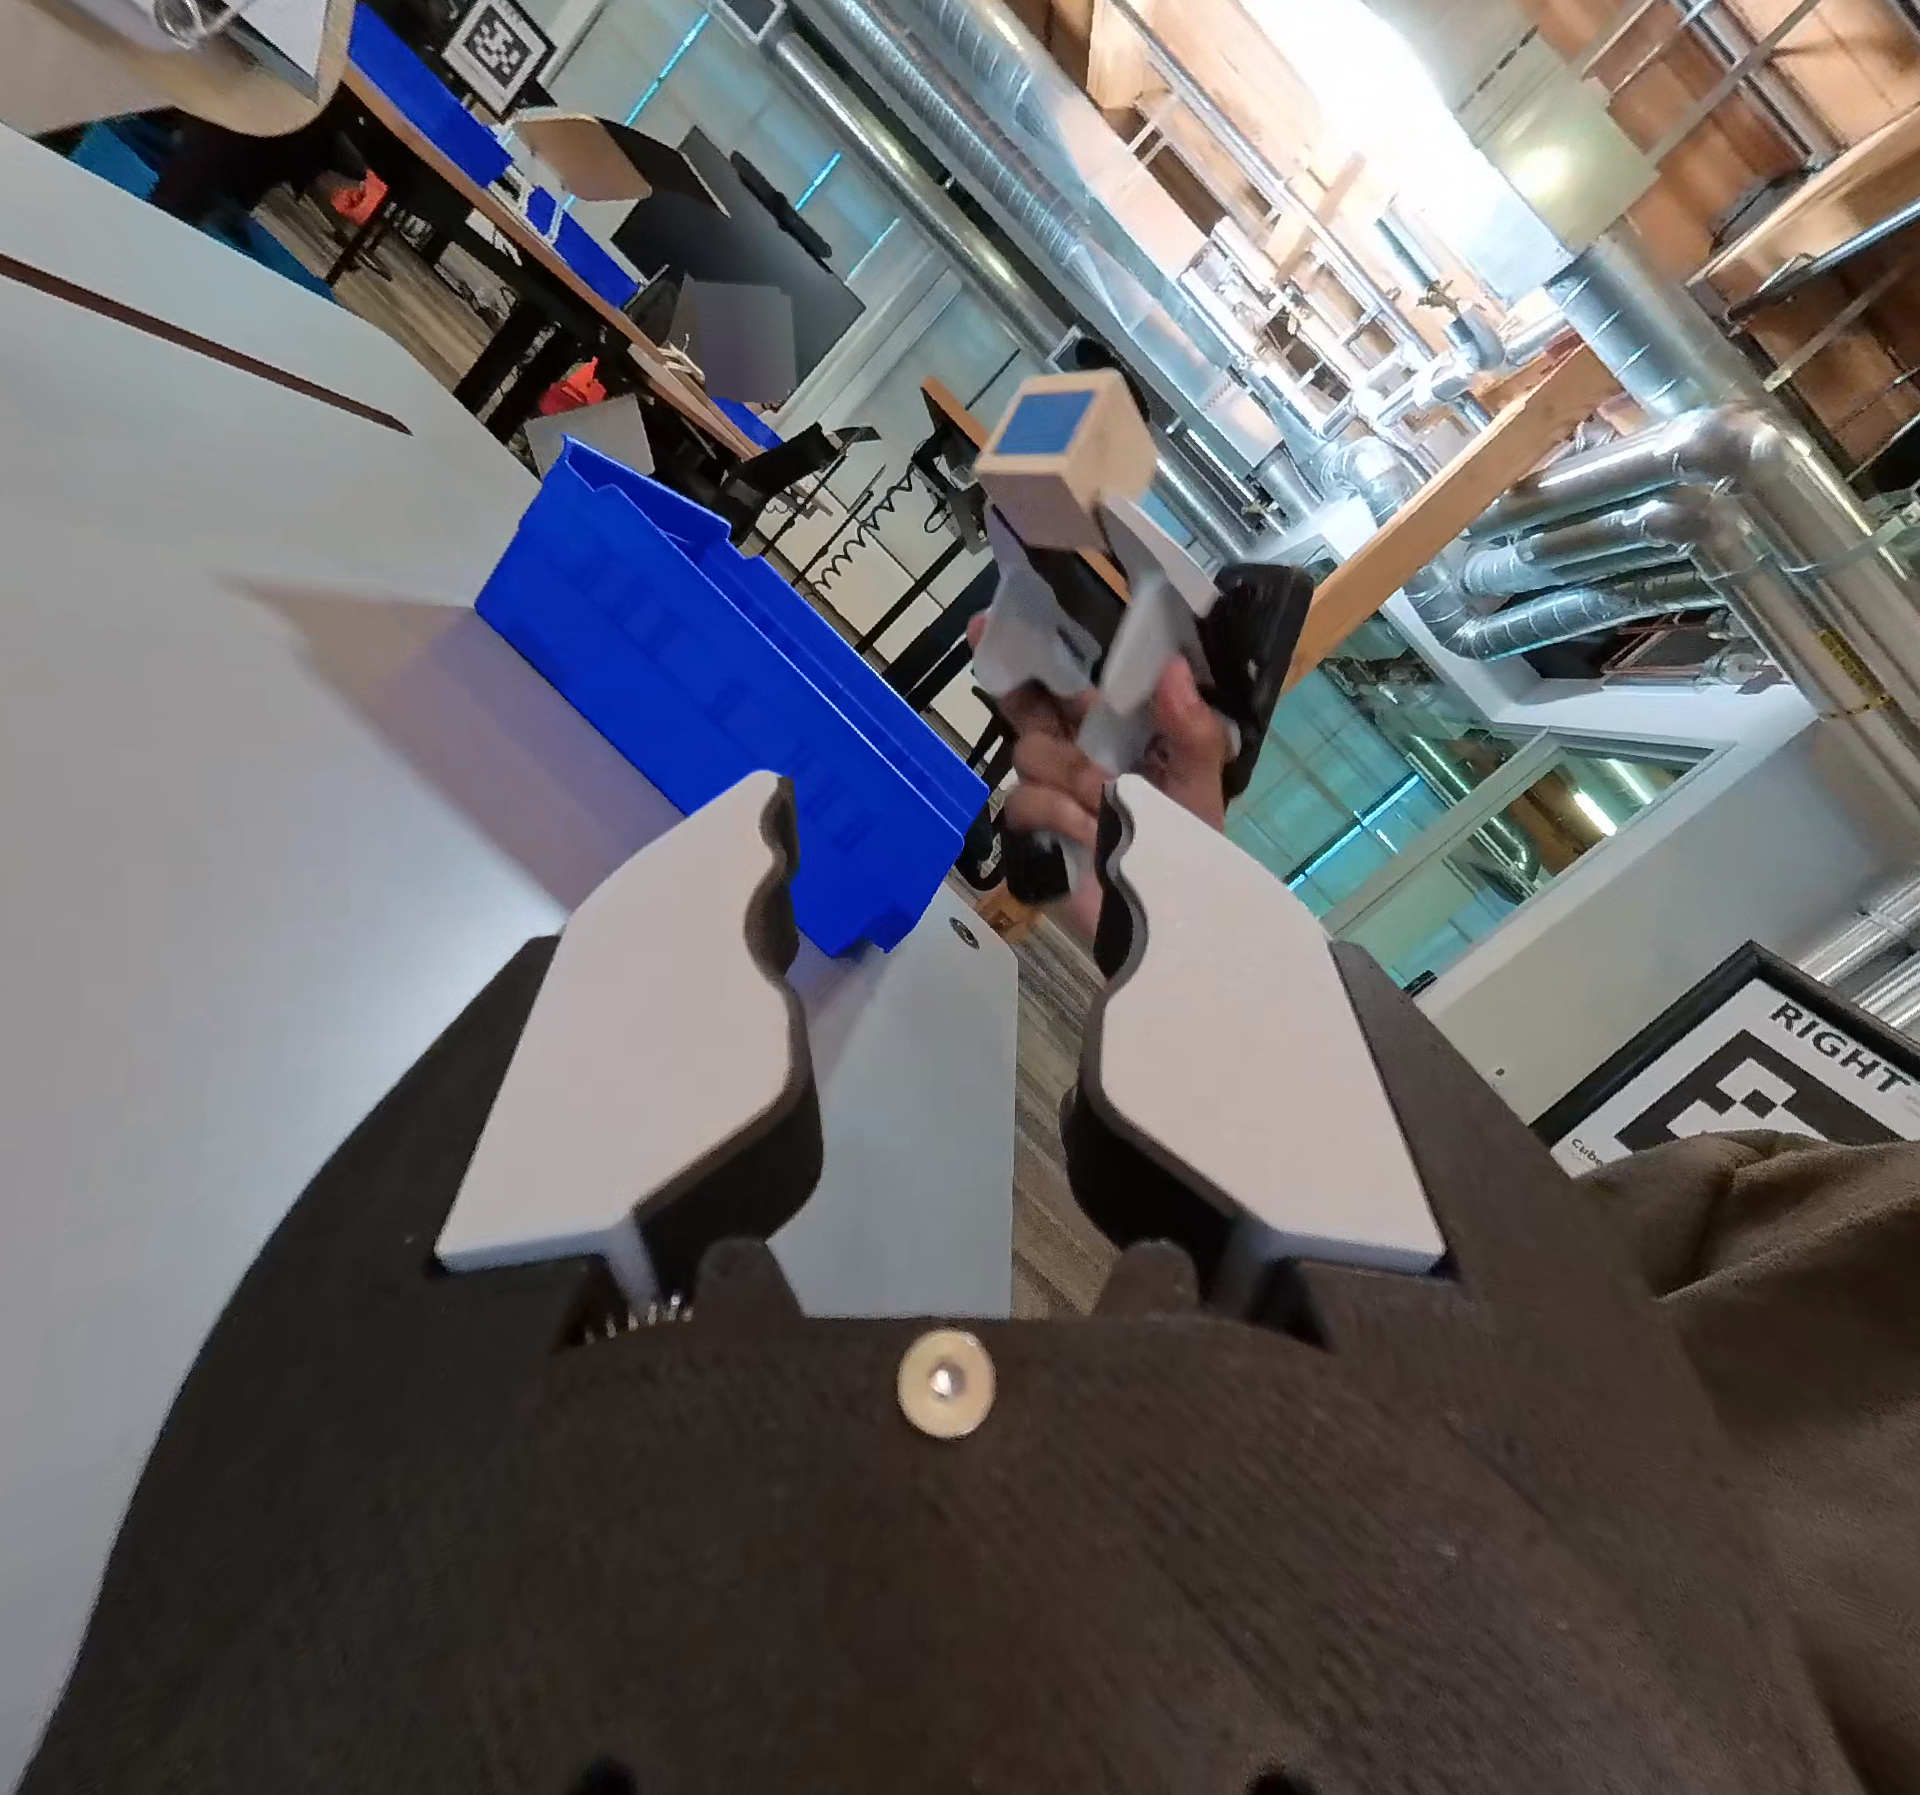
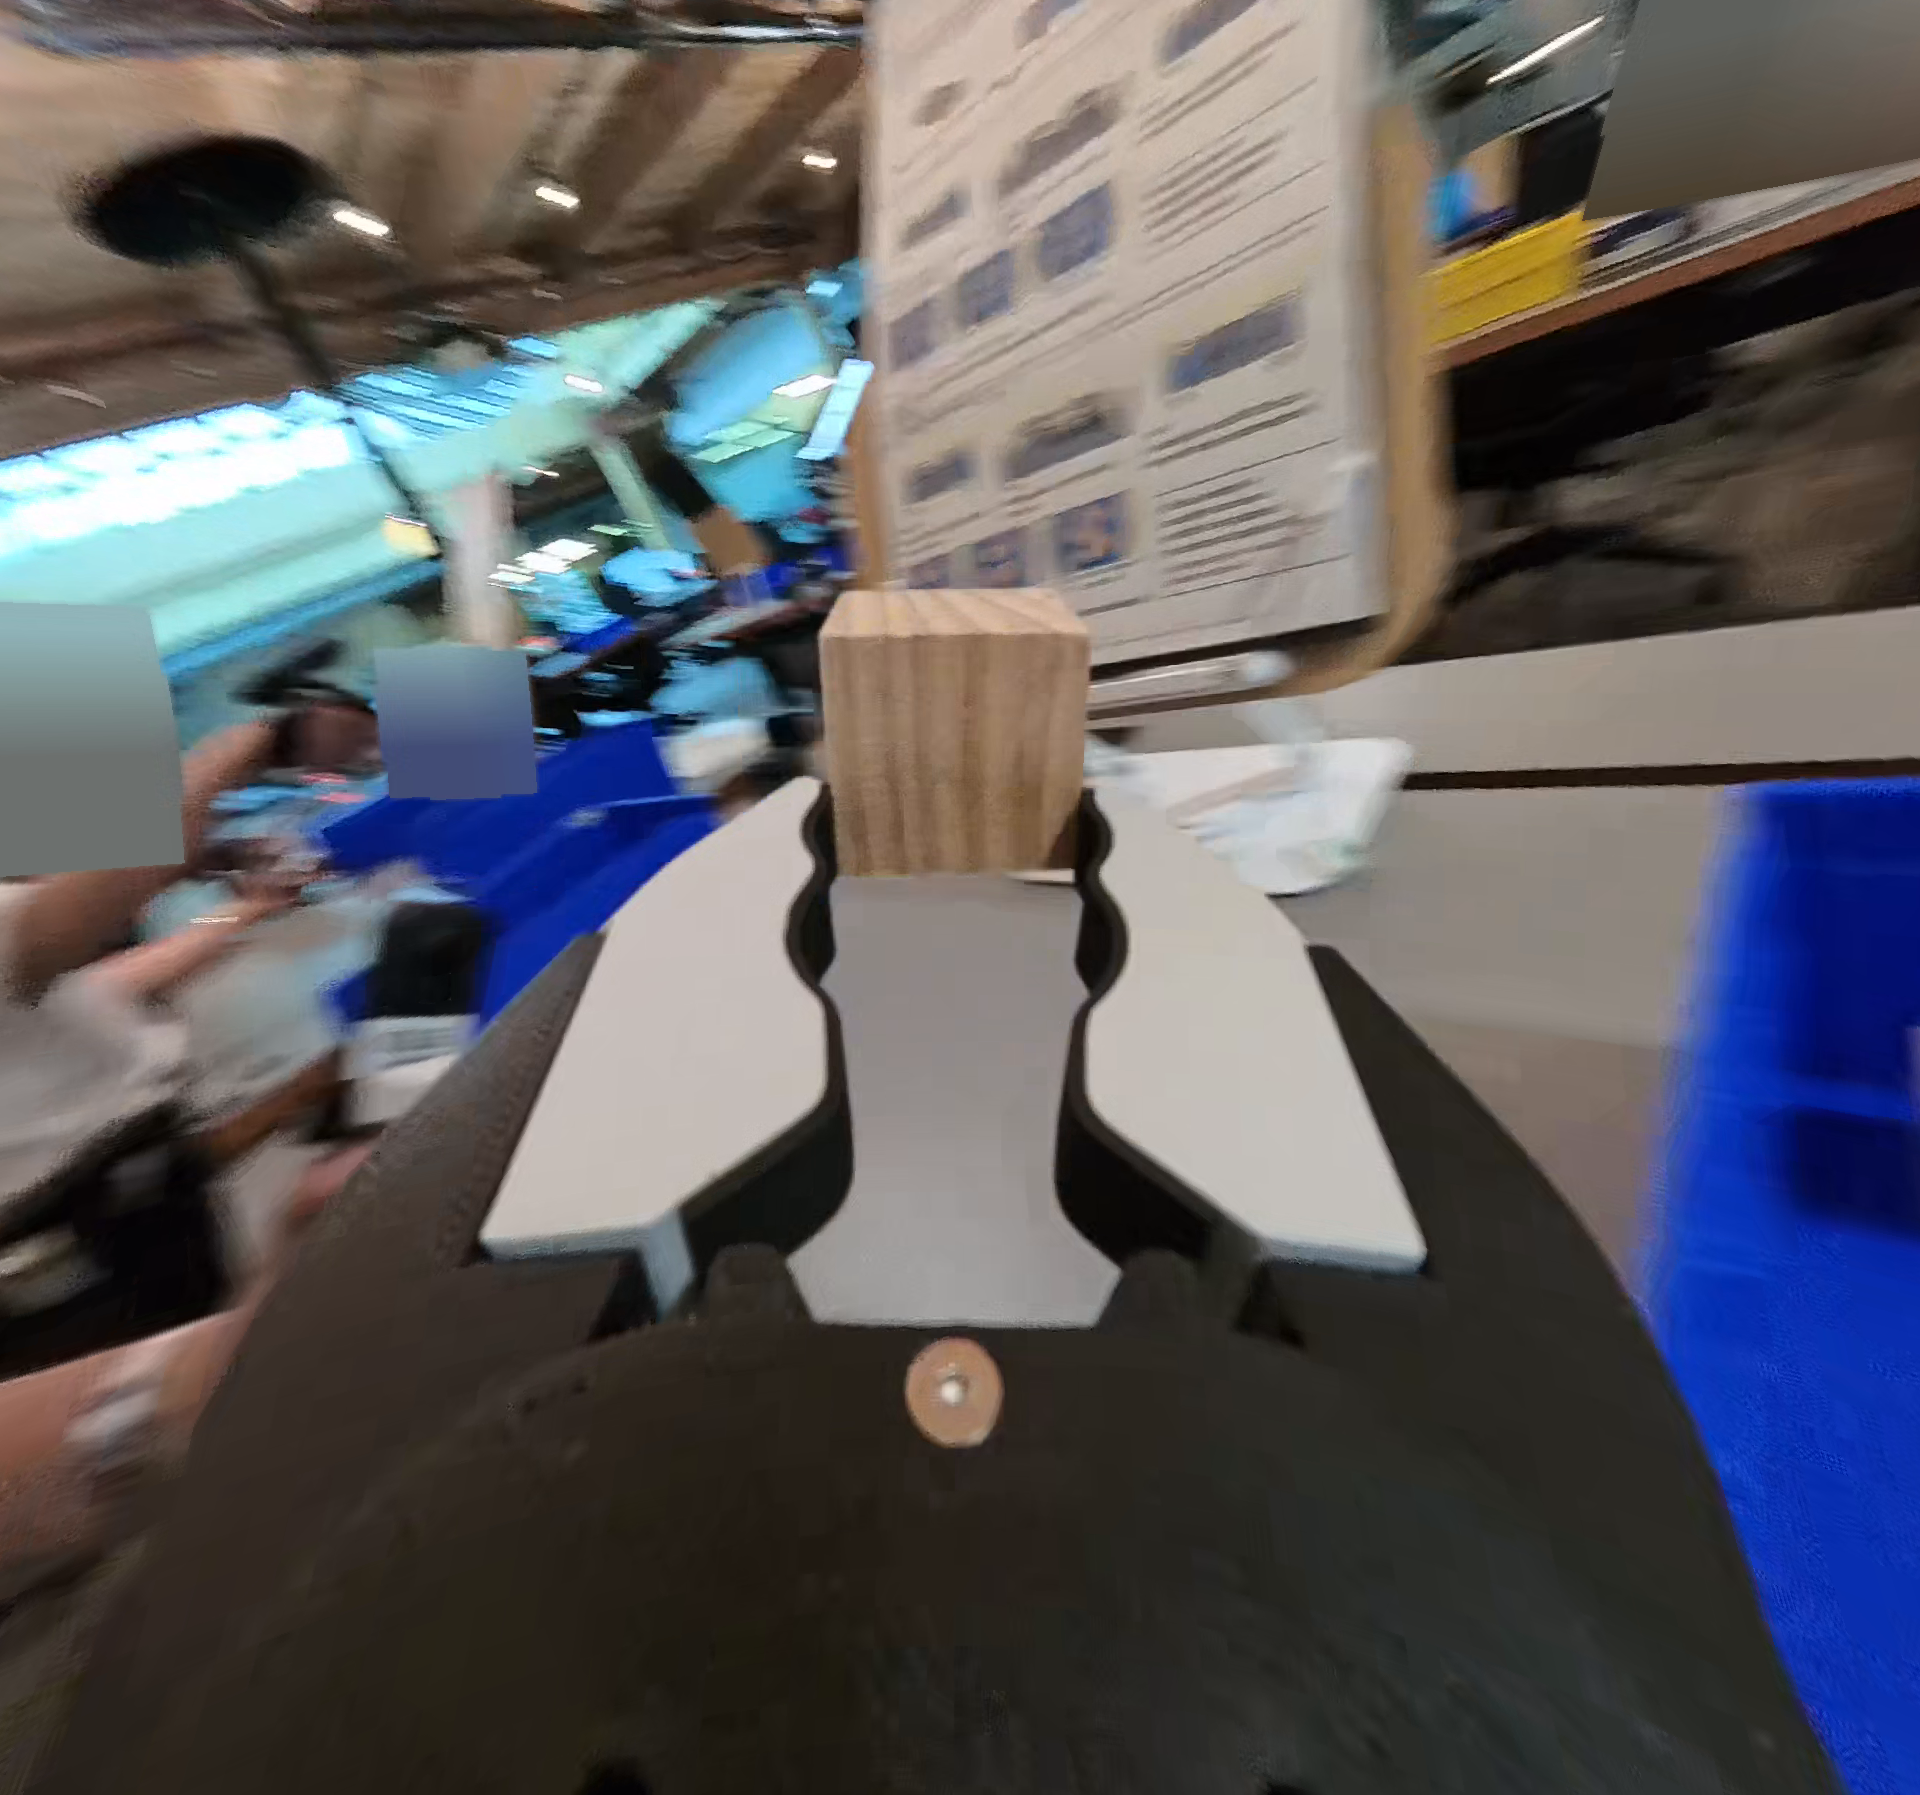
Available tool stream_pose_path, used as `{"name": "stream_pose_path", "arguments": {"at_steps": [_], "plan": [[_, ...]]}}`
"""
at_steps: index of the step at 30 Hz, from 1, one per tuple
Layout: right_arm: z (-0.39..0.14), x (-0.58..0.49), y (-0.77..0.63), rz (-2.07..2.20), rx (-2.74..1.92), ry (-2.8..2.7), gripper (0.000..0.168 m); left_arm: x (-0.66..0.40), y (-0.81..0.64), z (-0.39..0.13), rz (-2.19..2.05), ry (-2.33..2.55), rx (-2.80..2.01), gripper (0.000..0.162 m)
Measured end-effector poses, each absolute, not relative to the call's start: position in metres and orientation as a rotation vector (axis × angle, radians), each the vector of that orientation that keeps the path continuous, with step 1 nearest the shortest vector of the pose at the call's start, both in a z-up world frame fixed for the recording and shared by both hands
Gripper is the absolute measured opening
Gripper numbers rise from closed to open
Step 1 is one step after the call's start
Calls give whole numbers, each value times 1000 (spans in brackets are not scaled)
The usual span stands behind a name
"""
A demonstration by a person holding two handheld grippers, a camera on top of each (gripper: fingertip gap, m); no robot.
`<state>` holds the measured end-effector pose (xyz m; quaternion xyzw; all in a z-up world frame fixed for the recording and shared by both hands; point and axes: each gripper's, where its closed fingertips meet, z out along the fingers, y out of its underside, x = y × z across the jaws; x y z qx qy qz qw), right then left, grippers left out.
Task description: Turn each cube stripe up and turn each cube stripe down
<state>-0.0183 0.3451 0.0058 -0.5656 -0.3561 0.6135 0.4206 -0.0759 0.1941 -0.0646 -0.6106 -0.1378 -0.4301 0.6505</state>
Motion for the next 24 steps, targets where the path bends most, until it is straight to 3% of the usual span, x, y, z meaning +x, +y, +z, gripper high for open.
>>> {"name": "stream_pose_path", "arguments": {"at_steps": [4, 8, 13, 24], "plan": [[-19, 13, 454, 953, -1562, -866, 45, -61, 197, -72, -966, -264, -1450, 54], [-89, 47, 518, 514, -1799, -944, 45, -49, 200, -81, -846, -164, -1550, 55], [-157, 53, 523, 450, -2066, -1057, 46, -35, 204, -95, -714, -41, -1653, 54], [-183, 39, 511, 351, -2165, -1203, 45, -35, 202, -113, -725, -65, -1707, 52]]}}
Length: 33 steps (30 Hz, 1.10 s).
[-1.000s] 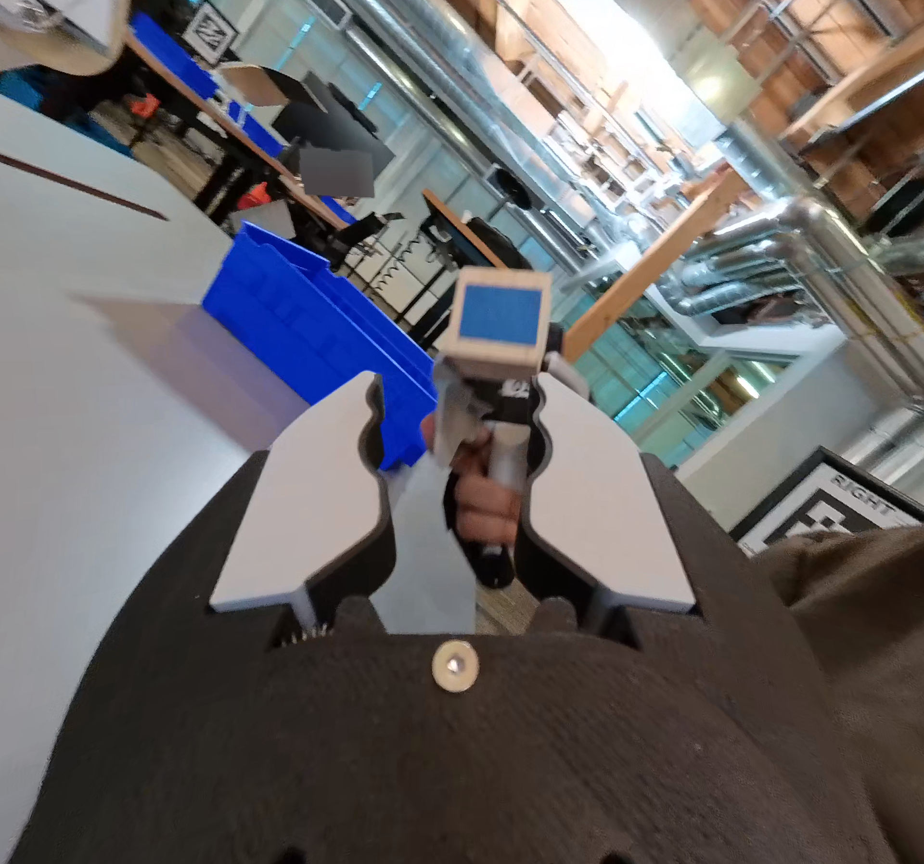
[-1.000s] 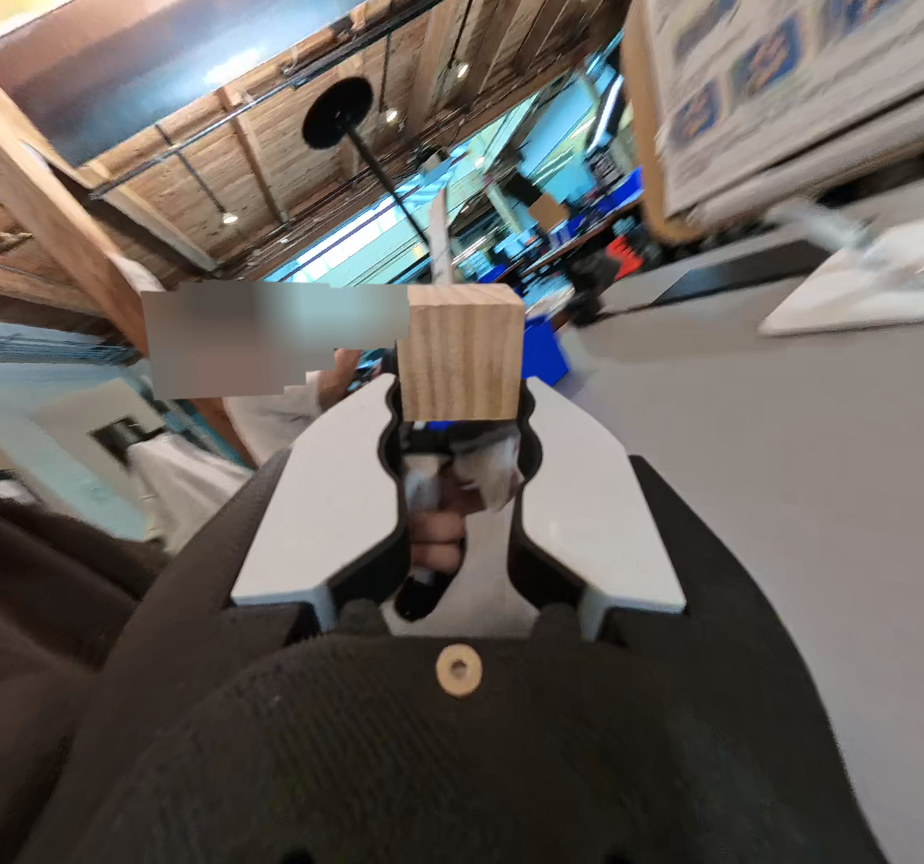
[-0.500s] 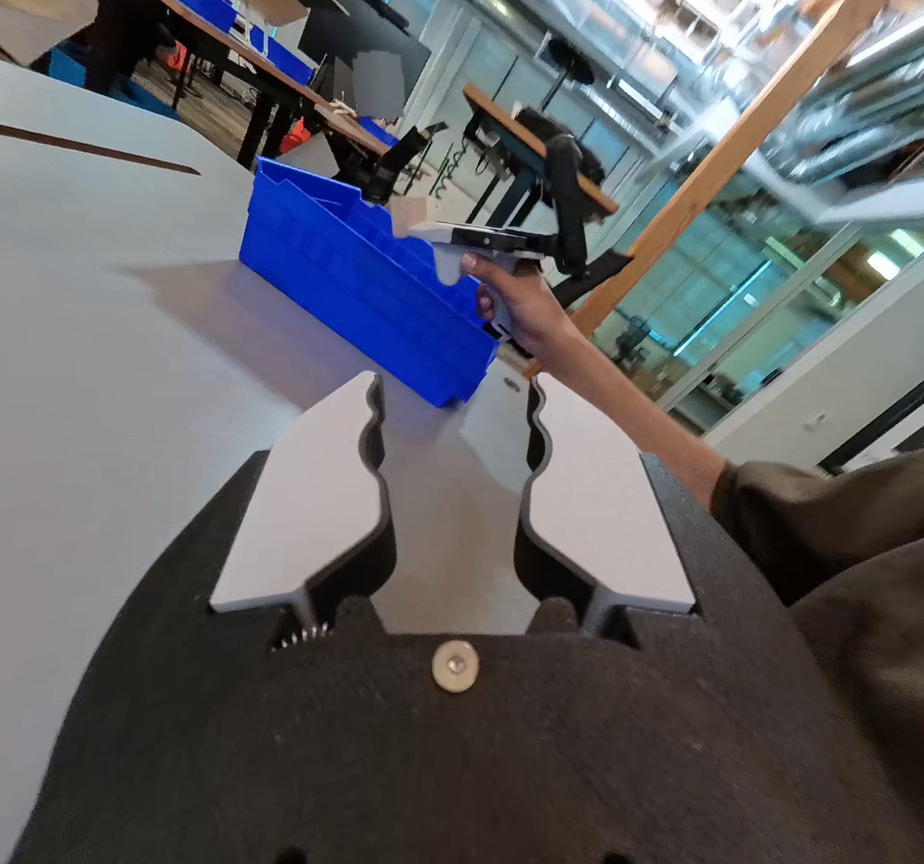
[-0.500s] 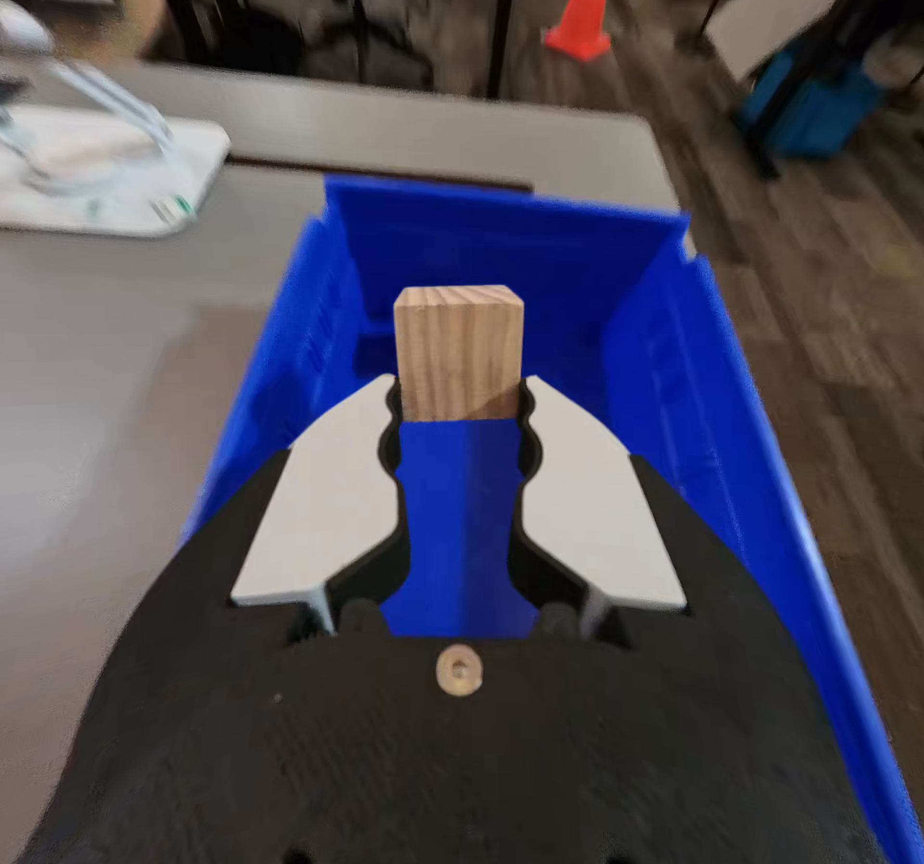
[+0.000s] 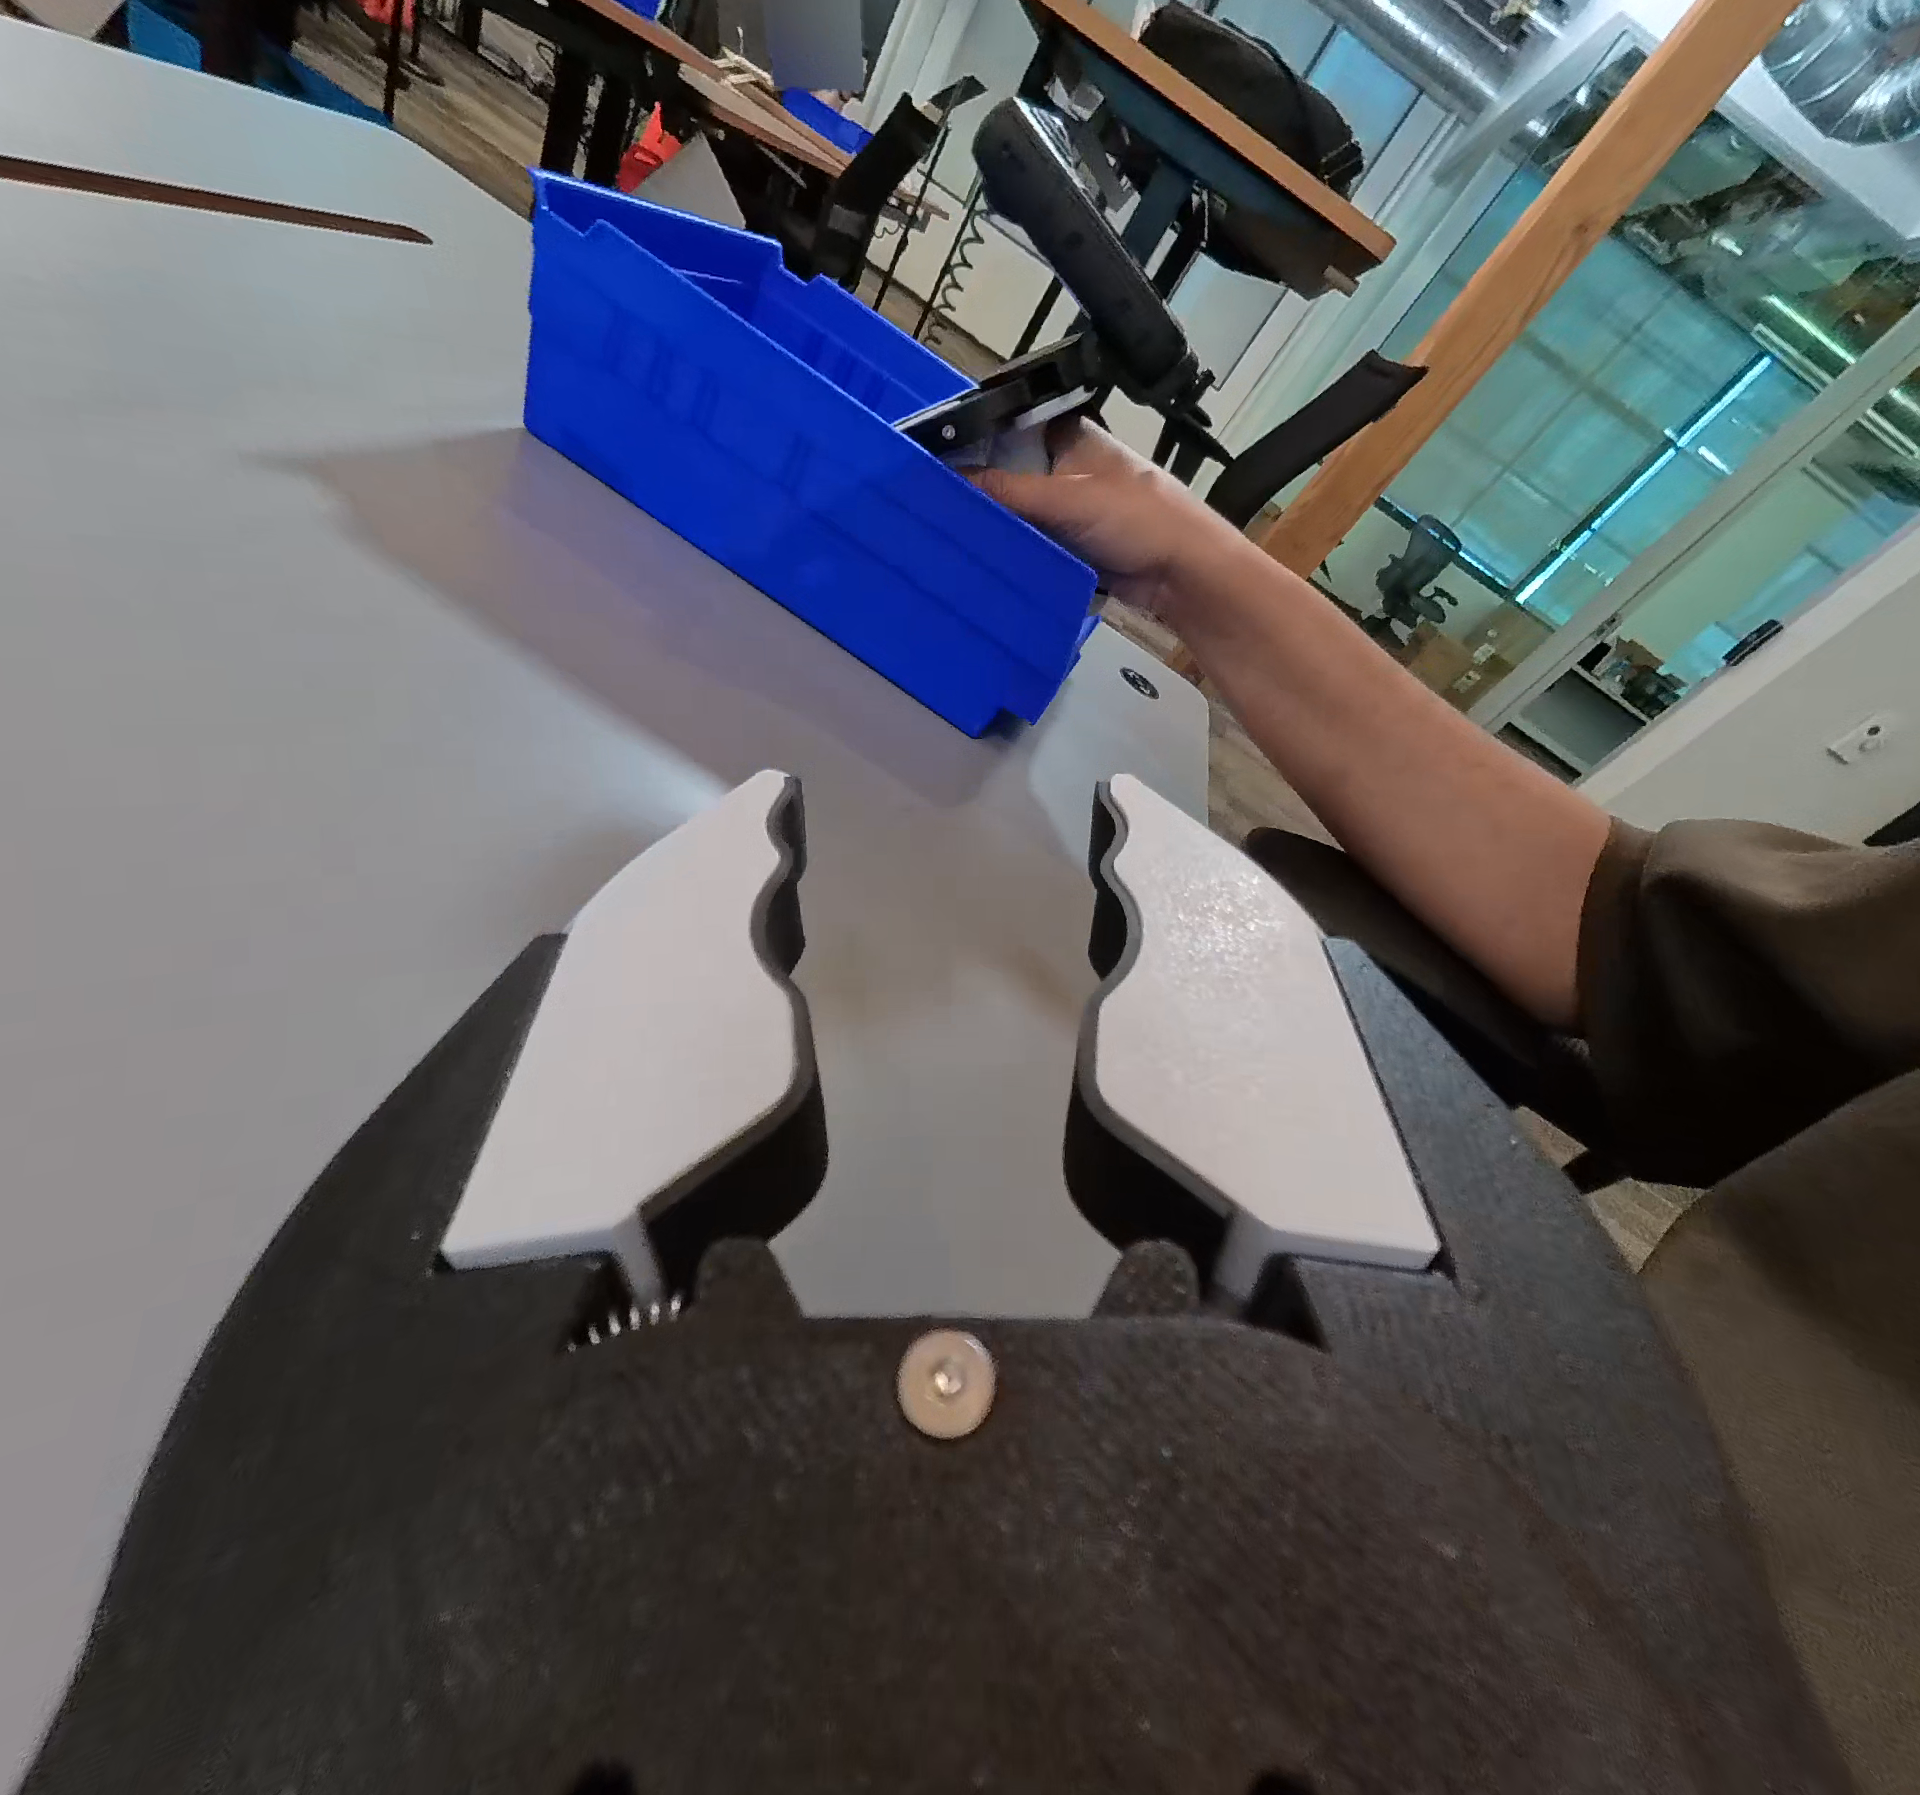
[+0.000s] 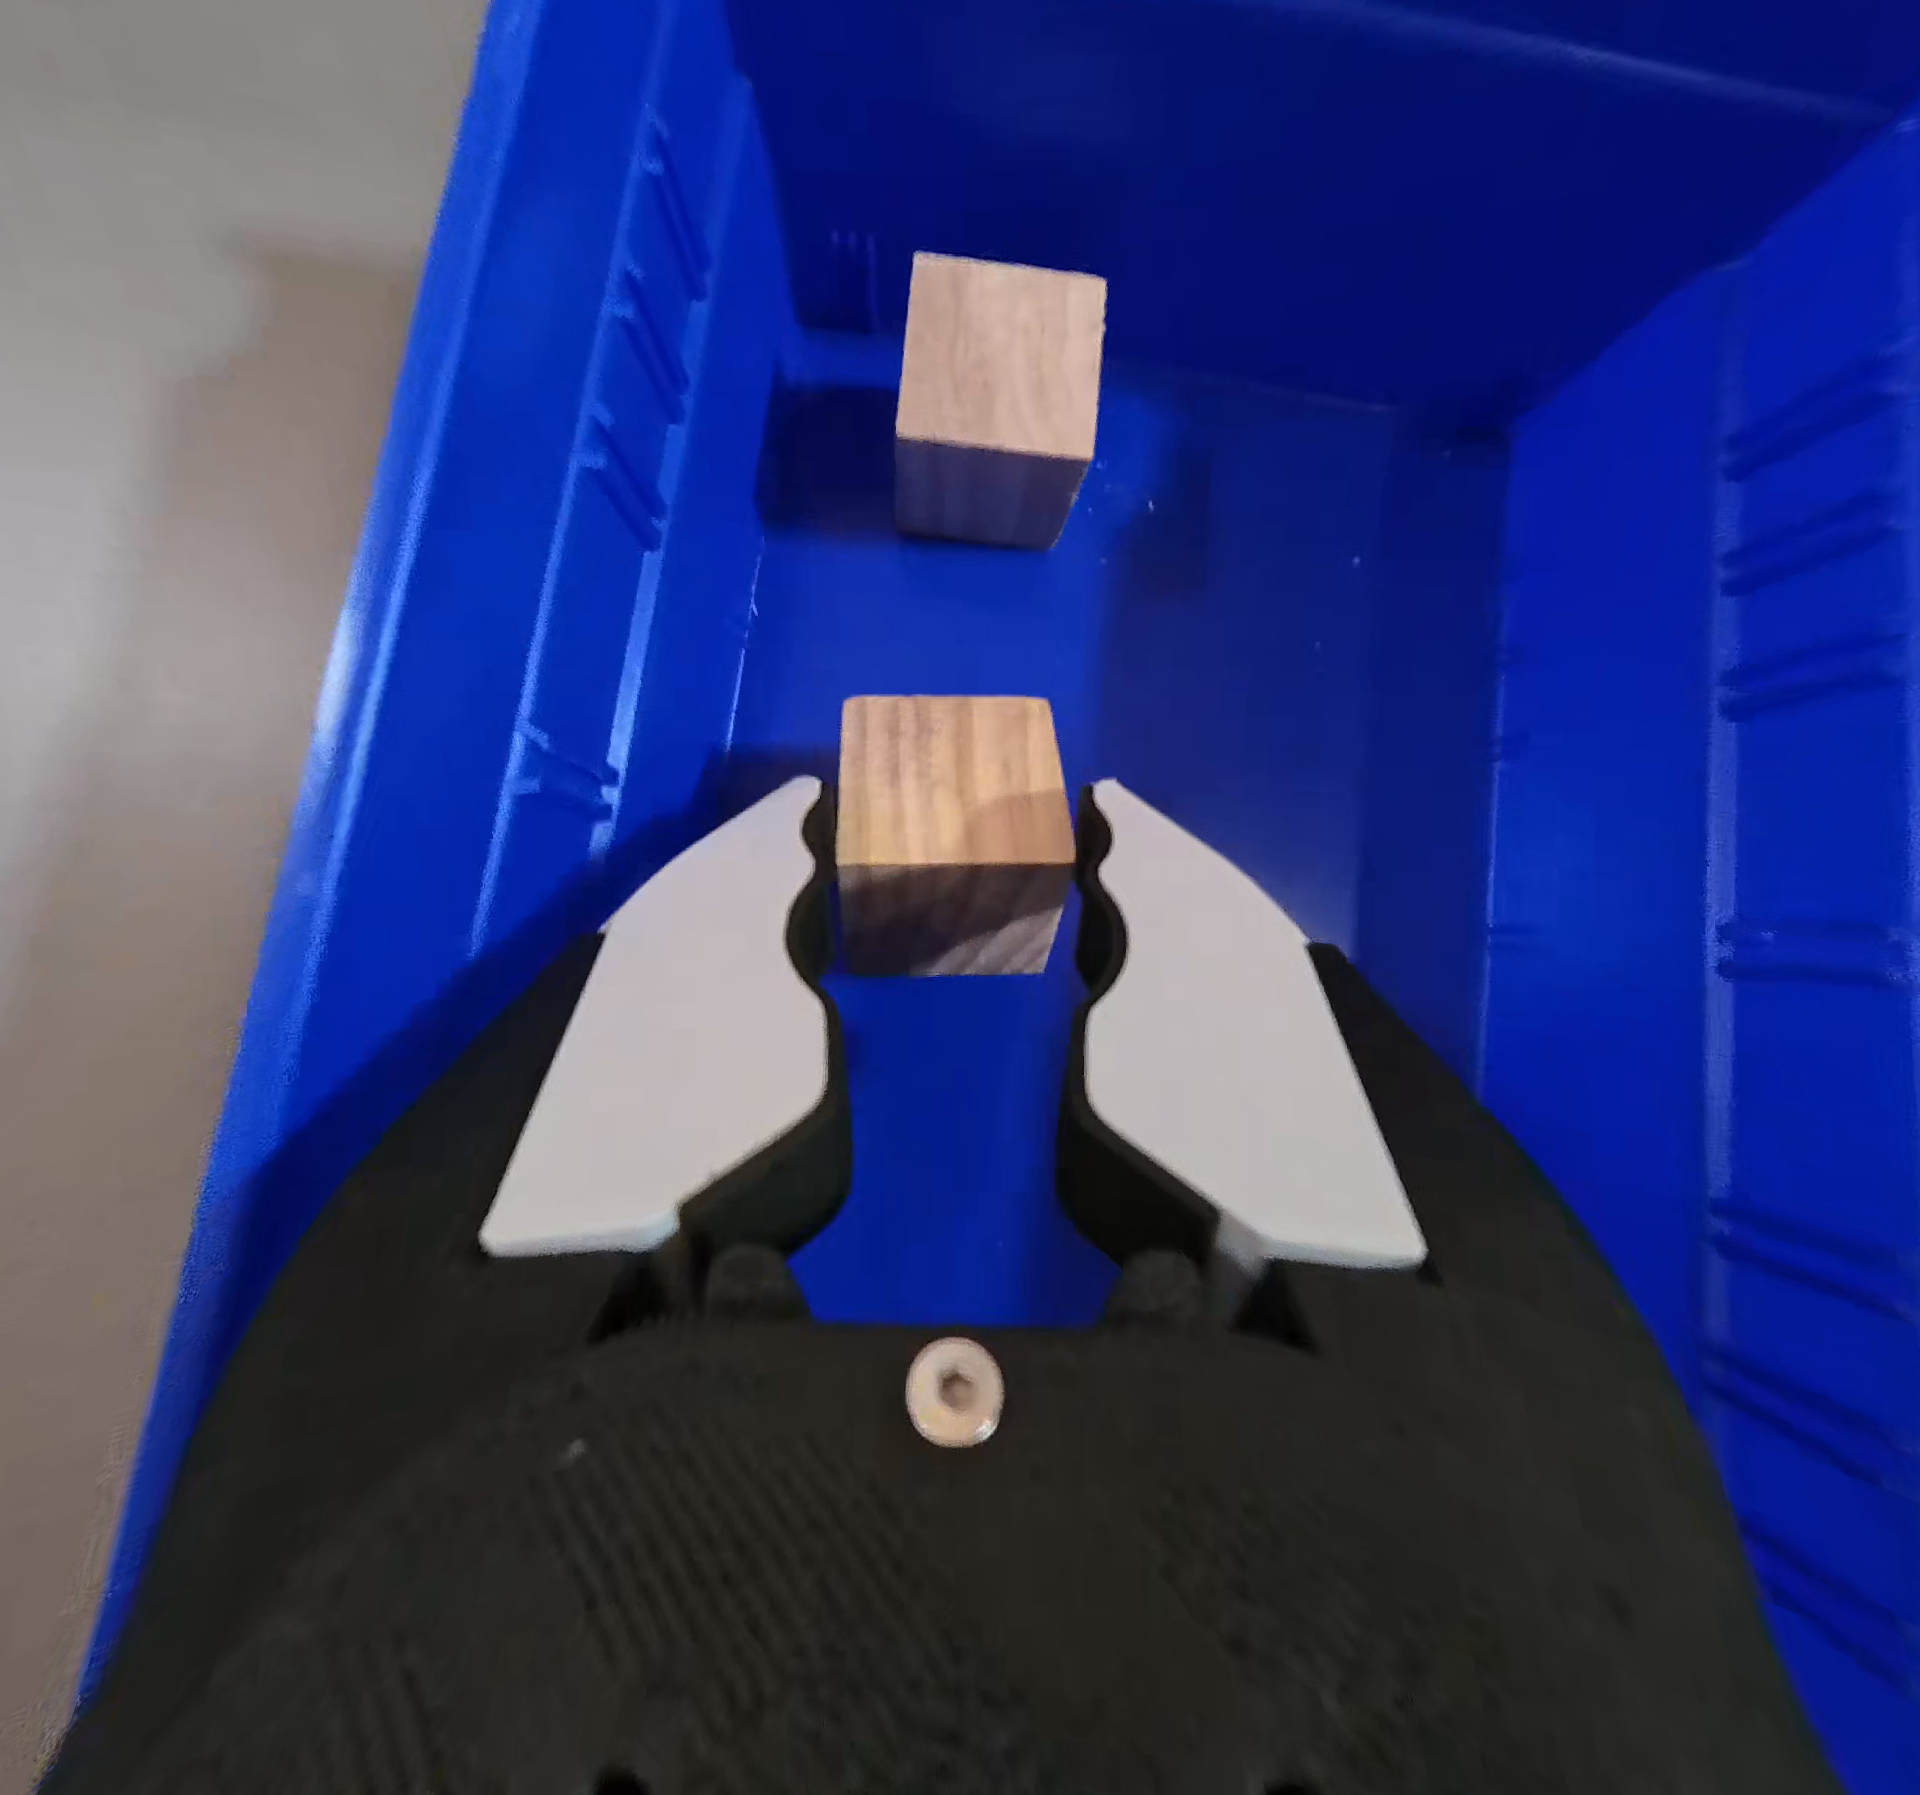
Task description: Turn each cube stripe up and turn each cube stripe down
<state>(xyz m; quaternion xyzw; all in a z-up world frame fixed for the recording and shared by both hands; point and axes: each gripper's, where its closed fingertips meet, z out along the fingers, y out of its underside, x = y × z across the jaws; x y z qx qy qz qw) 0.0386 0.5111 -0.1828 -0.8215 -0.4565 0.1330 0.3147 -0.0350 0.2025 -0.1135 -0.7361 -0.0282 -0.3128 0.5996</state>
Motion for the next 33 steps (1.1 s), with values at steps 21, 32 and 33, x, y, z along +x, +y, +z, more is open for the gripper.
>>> {"name": "stream_pose_path", "arguments": {"at_steps": [21, 32, 33], "plan": [[-120, 44, 523, 411, -2138, -1136, 63, -62, 180, -116, -659, -149, -1702, 48], [-10, -45, 355, 1104, -1440, -1165, 43, -119, 170, -103, -149, -33, -1772, 69], [-31, -56, 328, 1092, -1415, -1245, 43, -147, 162, -90, 8, -36, -1762, 70]]}}
